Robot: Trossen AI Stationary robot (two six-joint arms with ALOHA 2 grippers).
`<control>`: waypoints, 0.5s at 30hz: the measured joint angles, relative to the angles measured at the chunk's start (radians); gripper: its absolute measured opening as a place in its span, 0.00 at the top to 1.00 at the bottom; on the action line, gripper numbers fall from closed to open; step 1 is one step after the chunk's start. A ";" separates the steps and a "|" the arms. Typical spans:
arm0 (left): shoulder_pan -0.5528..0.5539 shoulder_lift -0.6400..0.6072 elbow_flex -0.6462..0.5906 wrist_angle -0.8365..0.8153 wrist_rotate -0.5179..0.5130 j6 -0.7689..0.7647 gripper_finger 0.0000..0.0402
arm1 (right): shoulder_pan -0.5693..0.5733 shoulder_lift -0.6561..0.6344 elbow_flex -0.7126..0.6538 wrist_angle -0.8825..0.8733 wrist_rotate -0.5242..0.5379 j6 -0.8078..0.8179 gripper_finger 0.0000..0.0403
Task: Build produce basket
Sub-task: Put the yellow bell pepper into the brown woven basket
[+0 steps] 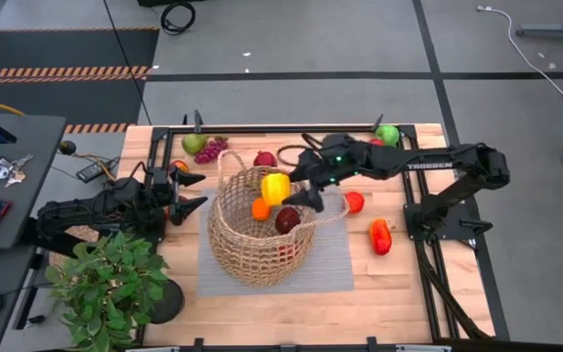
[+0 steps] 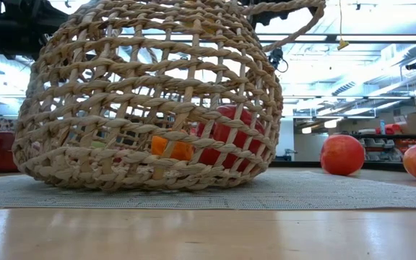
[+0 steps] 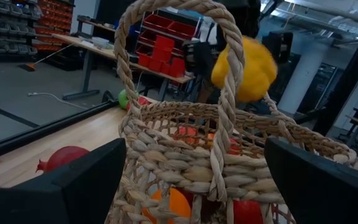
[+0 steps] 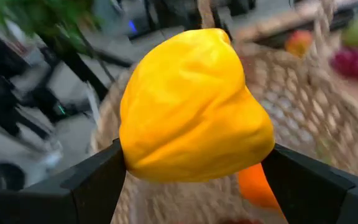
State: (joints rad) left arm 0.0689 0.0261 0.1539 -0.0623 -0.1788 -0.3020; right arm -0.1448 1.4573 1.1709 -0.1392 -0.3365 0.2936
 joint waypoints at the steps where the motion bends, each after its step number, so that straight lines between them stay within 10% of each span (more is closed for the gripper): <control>1: 0.000 0.000 0.000 0.001 0.000 0.000 0.03 | 0.006 0.024 0.042 -0.042 0.016 -0.018 0.11; 15: 0.000 0.002 0.000 -0.001 0.000 0.000 0.03 | 0.054 0.459 0.581 -0.489 0.040 -0.206 0.11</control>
State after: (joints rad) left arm 0.0689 0.0280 0.1539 -0.0633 -0.1787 -0.3021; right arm -0.0912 1.9166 1.7517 -0.6286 -0.2961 0.0877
